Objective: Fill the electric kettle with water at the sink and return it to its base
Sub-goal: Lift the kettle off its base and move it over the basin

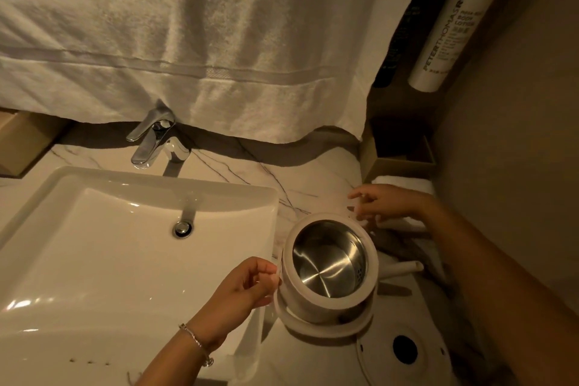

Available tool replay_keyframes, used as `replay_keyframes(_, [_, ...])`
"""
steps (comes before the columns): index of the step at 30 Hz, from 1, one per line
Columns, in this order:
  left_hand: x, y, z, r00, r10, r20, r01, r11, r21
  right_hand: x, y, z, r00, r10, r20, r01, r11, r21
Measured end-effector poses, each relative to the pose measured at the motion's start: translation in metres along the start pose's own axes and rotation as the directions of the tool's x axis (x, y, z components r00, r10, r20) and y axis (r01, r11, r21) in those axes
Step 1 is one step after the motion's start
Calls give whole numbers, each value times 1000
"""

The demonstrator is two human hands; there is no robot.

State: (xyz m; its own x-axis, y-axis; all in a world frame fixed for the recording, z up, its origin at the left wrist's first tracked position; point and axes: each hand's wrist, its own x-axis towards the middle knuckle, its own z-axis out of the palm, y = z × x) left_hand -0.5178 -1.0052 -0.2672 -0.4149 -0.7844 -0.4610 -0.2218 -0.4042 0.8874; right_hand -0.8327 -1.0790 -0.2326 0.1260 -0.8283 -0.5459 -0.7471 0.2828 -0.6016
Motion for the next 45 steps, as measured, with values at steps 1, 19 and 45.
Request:
replay_keyframes(1, [0, 1, -1, 1000, 6, 0, -6, 1000, -1, -14, -5, -8, 998, -24, -65, 26, 999, 27])
replay_keyframes(19, [9, 3, 1, 990, 128, -58, -134, 984, -114, -97, 10, 170, 588, 484, -649, 387, 536, 750])
replay_keyframes(45, [-63, -24, -40, 959, 280, -50, -285, 943, -172, -118, -58, 226, 588, 497, -639, 380, 527, 760])
